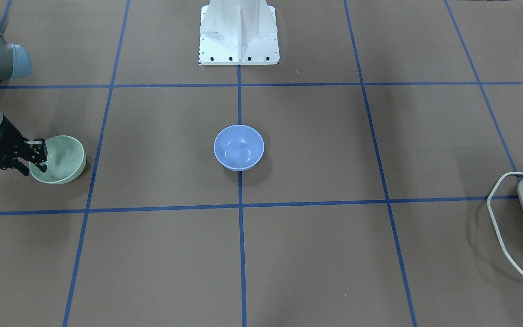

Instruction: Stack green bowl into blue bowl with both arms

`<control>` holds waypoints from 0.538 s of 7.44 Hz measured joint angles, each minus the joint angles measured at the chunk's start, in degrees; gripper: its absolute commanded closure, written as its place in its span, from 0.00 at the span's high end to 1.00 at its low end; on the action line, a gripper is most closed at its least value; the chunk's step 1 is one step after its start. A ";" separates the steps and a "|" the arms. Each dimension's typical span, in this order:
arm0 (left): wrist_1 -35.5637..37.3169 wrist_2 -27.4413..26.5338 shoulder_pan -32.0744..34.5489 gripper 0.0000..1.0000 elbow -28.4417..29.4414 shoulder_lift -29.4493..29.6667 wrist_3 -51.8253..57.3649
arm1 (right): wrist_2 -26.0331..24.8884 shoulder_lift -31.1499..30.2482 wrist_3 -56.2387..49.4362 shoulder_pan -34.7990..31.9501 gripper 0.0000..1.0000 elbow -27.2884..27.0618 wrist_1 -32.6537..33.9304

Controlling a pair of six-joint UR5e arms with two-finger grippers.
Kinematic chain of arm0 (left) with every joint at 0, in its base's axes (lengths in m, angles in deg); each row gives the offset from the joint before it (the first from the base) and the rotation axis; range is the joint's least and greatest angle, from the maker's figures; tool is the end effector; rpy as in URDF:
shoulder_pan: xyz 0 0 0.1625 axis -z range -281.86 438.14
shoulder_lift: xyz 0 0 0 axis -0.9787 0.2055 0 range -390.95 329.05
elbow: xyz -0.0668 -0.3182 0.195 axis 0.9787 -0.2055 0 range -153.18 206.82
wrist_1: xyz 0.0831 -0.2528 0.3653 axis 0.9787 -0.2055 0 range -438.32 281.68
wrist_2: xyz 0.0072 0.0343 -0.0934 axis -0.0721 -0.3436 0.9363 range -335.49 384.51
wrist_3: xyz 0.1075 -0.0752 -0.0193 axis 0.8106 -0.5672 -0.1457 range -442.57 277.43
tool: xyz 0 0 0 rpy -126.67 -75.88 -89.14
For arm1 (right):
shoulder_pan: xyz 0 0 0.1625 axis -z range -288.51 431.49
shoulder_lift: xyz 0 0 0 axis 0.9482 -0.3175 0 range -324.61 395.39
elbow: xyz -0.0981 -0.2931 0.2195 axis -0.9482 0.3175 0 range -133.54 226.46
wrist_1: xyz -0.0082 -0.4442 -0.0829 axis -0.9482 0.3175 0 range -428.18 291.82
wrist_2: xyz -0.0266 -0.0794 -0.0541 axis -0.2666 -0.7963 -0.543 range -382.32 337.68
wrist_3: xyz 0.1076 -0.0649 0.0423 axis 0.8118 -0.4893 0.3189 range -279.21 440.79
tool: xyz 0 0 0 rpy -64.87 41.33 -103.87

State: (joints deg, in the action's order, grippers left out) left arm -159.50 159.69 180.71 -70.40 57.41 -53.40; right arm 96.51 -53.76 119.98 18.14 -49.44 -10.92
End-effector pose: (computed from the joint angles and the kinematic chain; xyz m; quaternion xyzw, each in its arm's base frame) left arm -0.1500 -0.4924 0.5985 0.1124 0.3681 0.1225 0.9148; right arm -0.2938 -0.5110 0.5171 0.1141 -0.3859 -0.0638 0.9132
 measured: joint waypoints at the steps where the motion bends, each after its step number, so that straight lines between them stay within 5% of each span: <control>1: -0.18 0.00 0.00 1.00 0.01 -0.02 -0.02 | 0.88 -0.19 -0.02 -0.27 0.00 -0.79 0.10; 4: -0.45 0.00 0.00 1.00 0.00 -0.18 0.01 | 4.11 0.21 0.86 -2.03 0.00 -3.04 0.47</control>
State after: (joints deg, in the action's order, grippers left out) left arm -159.96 159.69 180.71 -70.40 57.23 -53.39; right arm 100.62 -53.54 120.84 16.12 -52.48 -10.45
